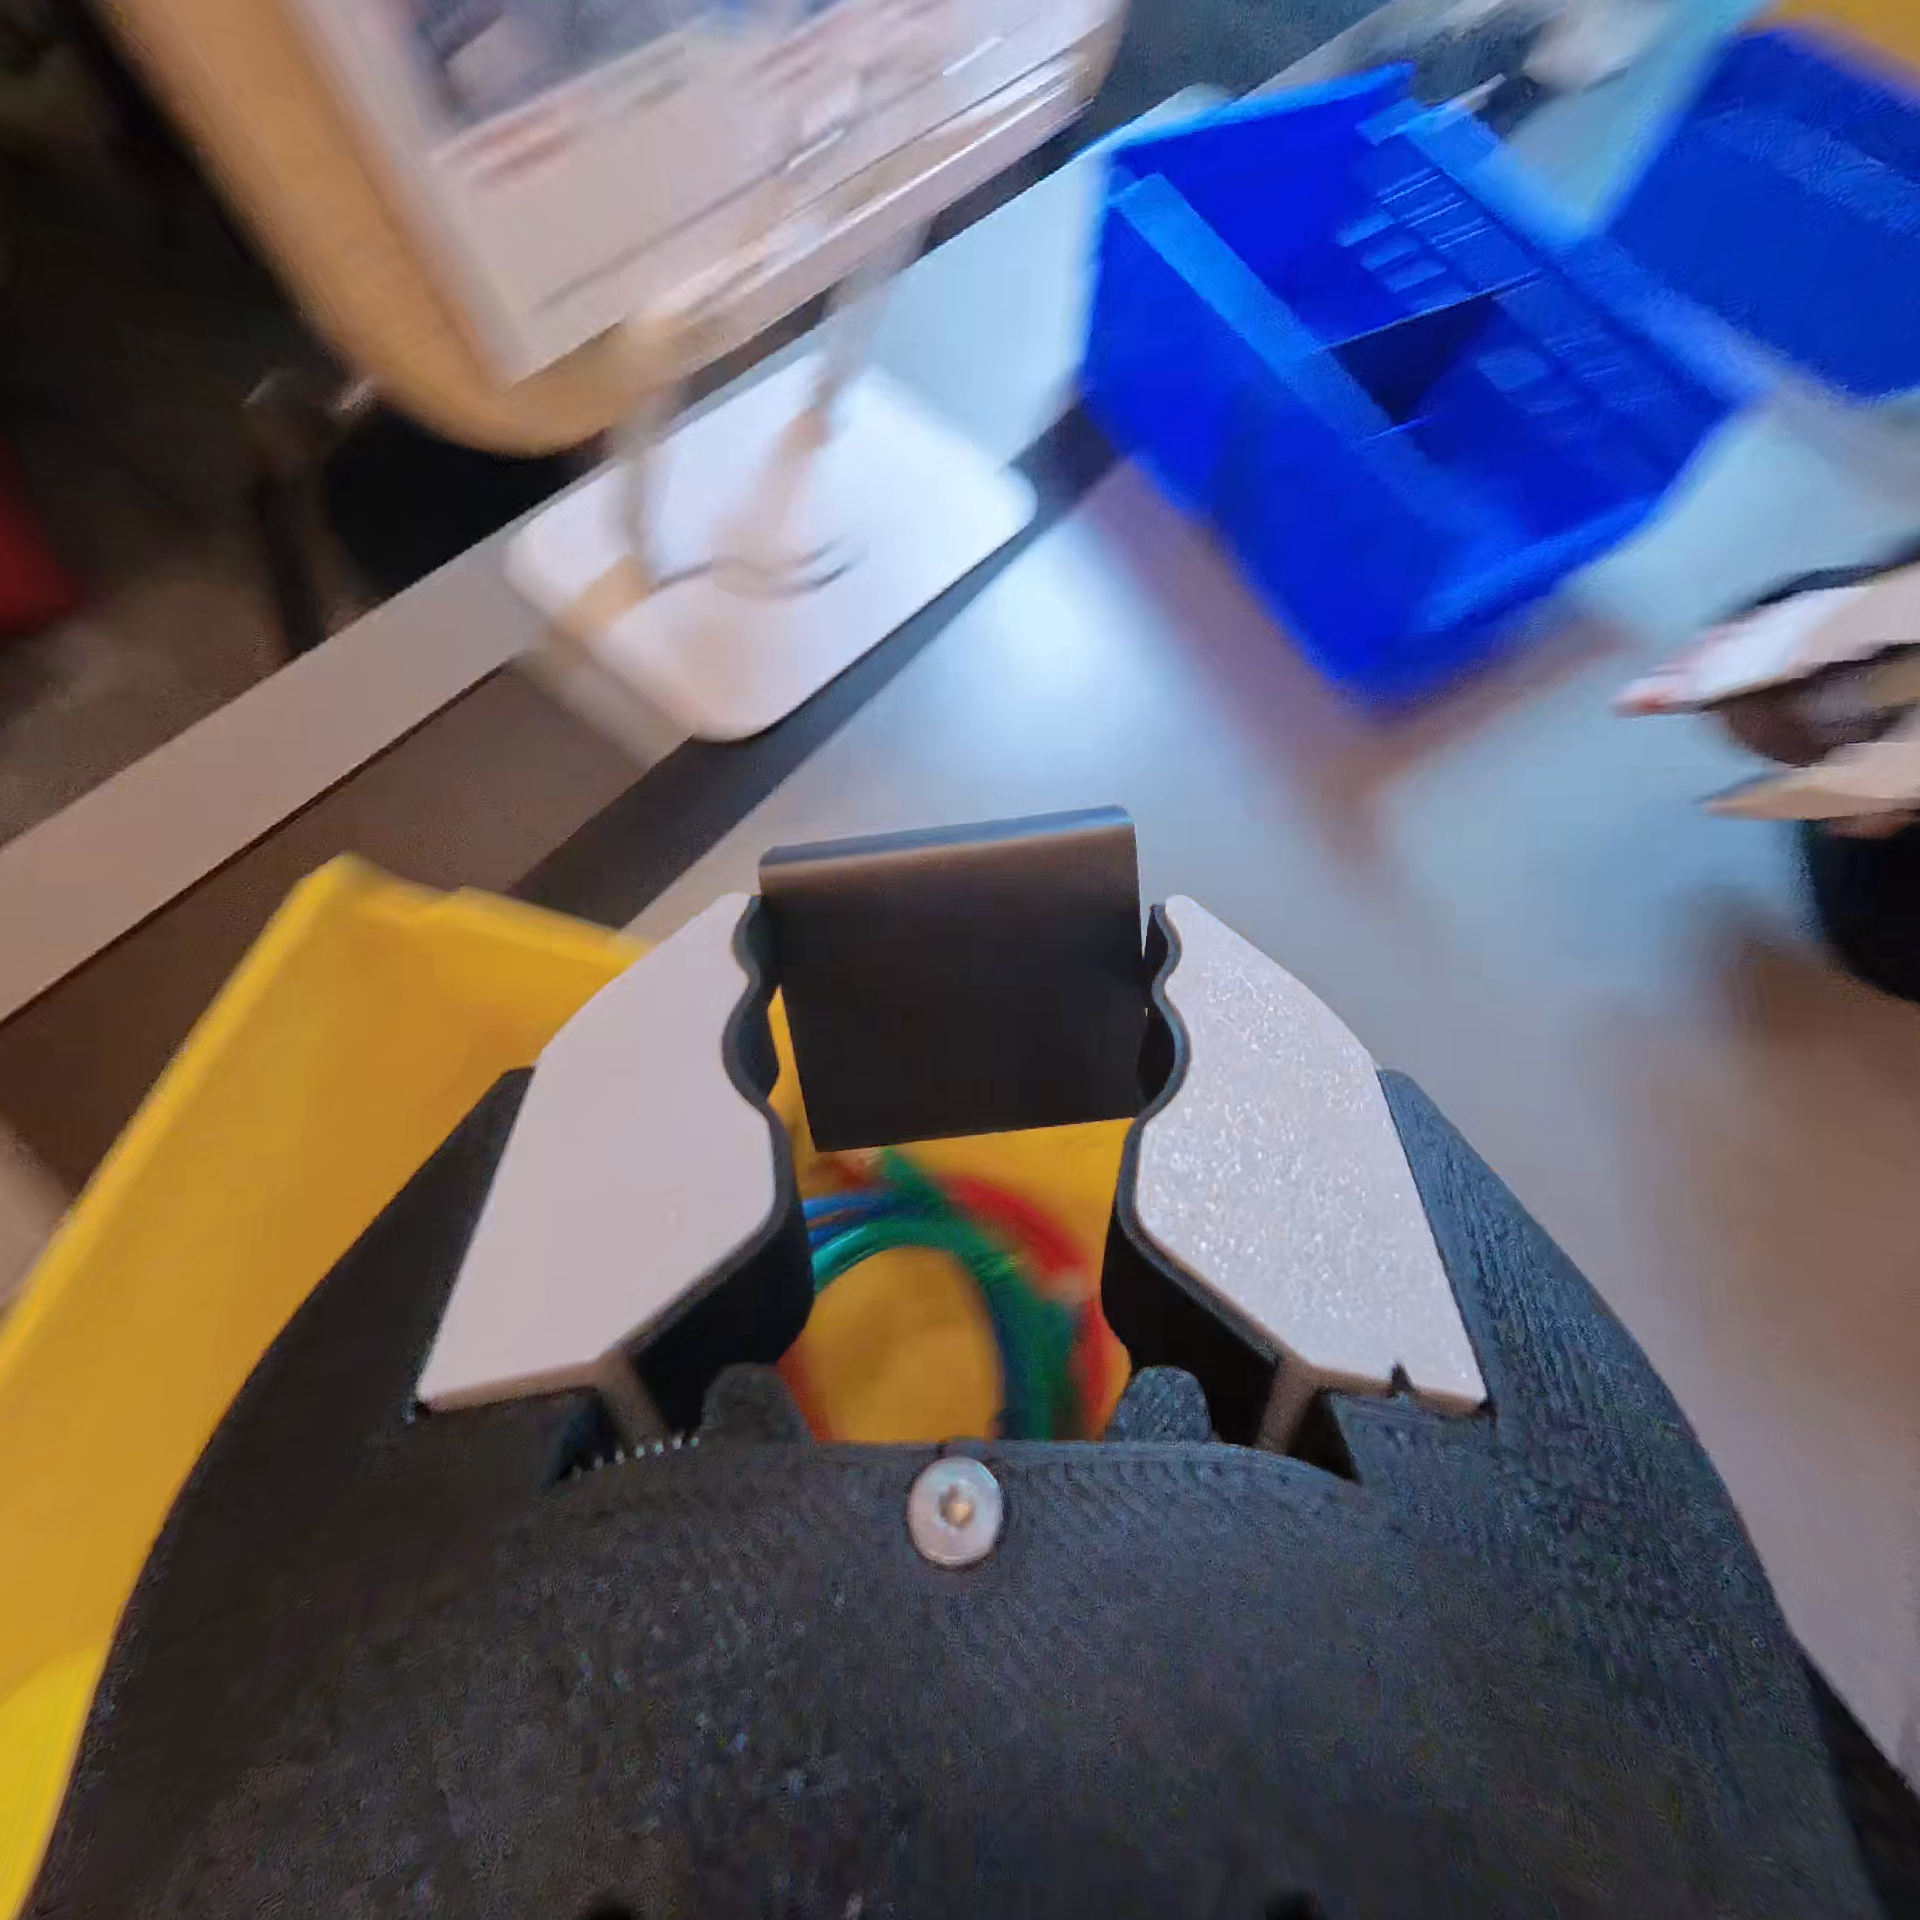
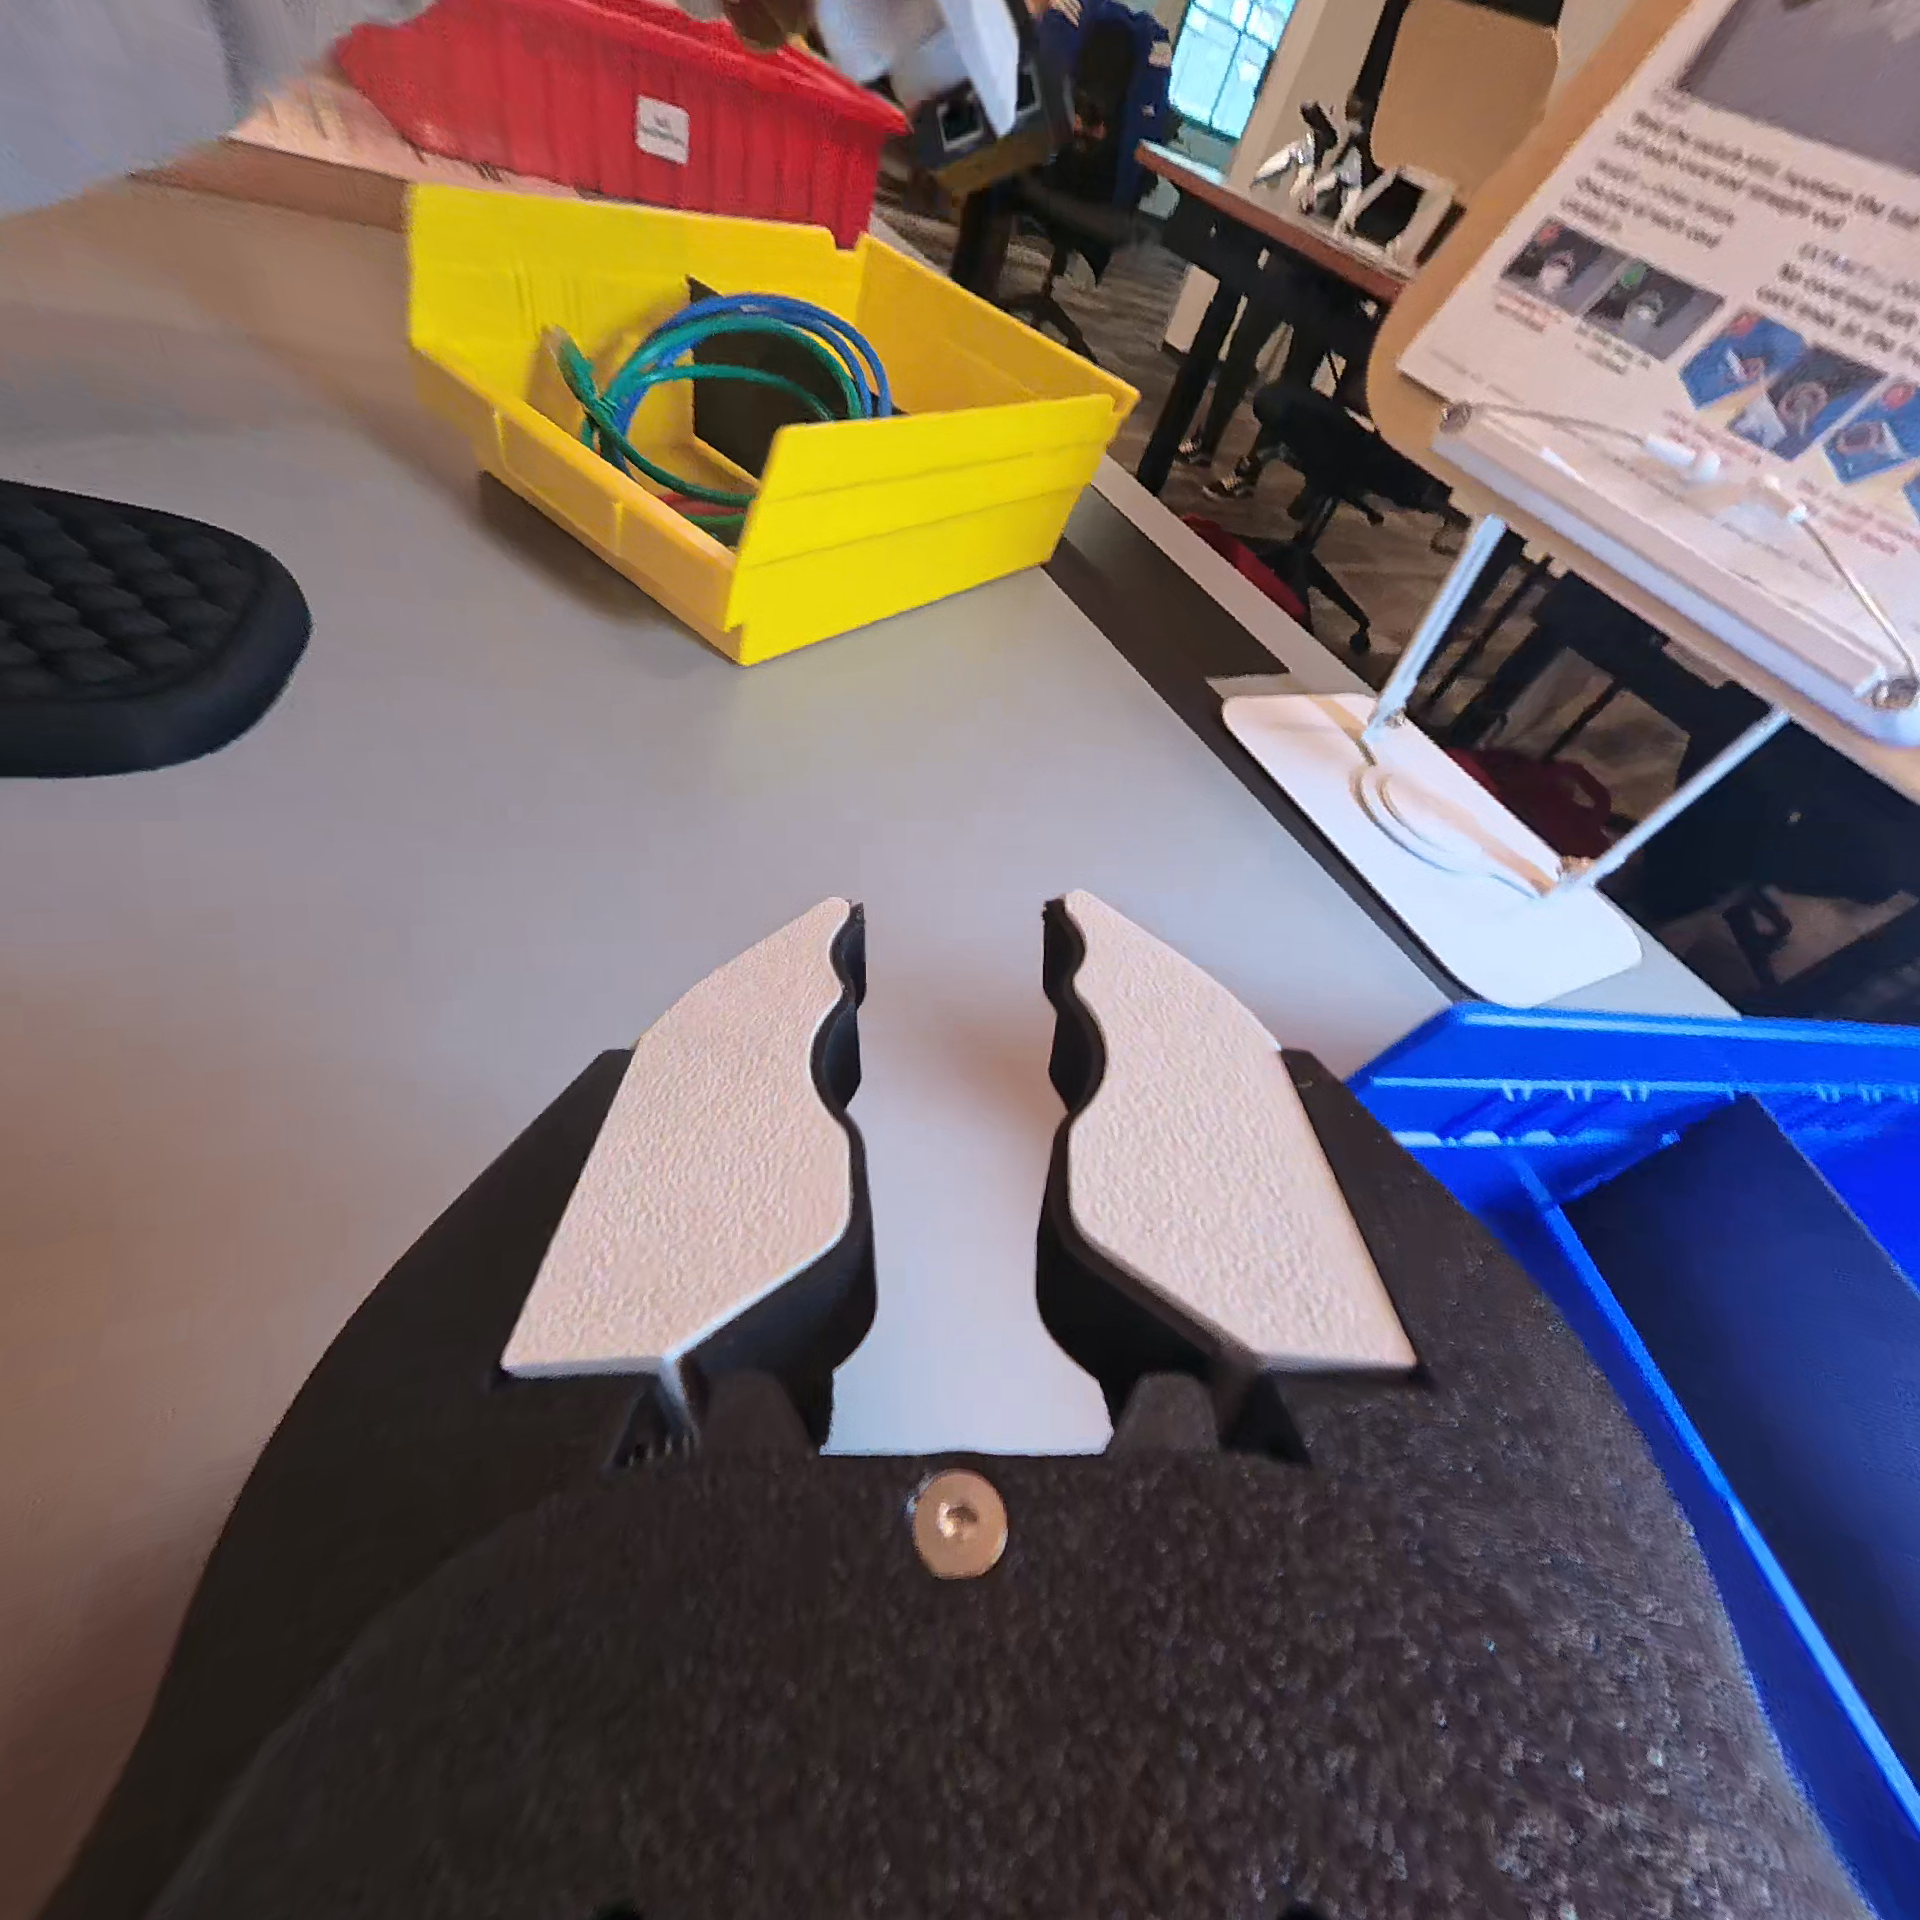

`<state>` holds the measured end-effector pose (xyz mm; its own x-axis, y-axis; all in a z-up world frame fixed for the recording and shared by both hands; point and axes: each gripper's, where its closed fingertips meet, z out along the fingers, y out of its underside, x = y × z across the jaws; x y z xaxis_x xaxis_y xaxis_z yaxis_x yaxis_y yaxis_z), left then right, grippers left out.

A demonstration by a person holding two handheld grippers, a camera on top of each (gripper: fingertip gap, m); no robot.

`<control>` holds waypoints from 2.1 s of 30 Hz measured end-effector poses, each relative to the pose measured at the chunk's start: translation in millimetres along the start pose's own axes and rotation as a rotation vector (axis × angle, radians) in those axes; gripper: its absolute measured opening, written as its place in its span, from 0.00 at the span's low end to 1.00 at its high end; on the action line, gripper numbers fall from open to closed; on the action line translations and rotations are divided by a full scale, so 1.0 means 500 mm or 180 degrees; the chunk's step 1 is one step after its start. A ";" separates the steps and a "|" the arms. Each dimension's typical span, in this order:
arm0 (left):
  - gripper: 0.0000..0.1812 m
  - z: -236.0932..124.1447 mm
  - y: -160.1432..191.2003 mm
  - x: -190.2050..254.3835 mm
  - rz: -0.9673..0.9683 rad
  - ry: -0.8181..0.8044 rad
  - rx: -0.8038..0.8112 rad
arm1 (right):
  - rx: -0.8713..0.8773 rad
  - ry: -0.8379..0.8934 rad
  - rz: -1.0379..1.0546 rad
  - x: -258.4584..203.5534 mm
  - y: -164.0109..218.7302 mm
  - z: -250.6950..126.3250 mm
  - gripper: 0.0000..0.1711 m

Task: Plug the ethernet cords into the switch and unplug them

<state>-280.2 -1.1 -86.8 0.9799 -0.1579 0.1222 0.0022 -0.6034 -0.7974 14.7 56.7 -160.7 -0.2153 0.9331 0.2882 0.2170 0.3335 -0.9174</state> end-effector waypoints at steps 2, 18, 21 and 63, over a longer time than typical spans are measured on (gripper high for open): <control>0.38 0.005 -0.021 0.146 0.0199 0.0620 0.0348 | 0.0085 -0.0018 -0.0061 -0.014 -0.013 0.003 0.20; 0.38 0.145 0.136 0.602 -0.0882 0.3069 0.0800 | 0.0508 -0.0111 -0.1456 -0.175 -0.070 0.038 0.37; 0.38 0.149 0.121 0.599 -0.1093 0.3050 0.0945 | 0.0589 0.0129 -0.1467 -0.173 -0.078 0.050 0.38; 0.11 0.195 0.205 0.557 0.2160 0.1105 0.0834 | -0.0218 -0.0084 -0.1535 -0.151 0.012 0.065 0.29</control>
<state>12.2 -31.0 -192.2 0.6666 -0.6840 -0.2963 -0.4822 -0.0925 -0.8711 1.4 -15.9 -196.8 -0.3305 0.6666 0.6681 0.1487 0.7359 -0.6606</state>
